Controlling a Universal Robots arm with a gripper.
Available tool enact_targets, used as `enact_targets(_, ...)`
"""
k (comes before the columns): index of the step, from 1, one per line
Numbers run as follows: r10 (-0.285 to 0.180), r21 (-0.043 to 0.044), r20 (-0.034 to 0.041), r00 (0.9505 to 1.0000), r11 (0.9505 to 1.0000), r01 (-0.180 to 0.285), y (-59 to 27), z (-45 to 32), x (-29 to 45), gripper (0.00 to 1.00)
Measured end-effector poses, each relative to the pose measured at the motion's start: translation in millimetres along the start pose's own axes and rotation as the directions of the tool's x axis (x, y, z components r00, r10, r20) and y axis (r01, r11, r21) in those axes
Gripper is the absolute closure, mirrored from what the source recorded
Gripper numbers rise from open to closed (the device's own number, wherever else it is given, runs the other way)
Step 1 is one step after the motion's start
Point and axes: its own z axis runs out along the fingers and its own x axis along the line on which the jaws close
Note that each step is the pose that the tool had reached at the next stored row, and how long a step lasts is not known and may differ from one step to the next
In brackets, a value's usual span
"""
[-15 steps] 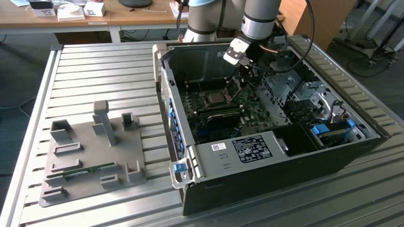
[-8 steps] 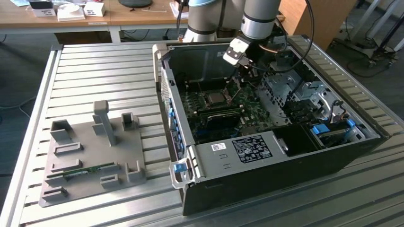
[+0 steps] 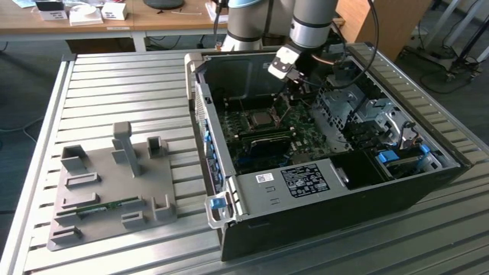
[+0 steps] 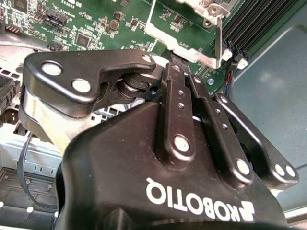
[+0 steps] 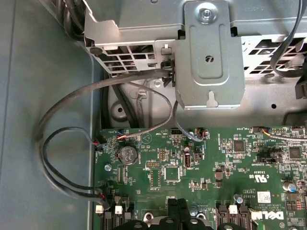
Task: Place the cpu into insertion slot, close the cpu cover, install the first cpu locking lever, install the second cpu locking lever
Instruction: 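Close the cpu cover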
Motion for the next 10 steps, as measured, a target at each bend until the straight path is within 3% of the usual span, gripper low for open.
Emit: enact_targets(10,0.0,0.0,-0.0001,1.0,1.0,0.0,-5.9,0.3,-0.2,0.89)
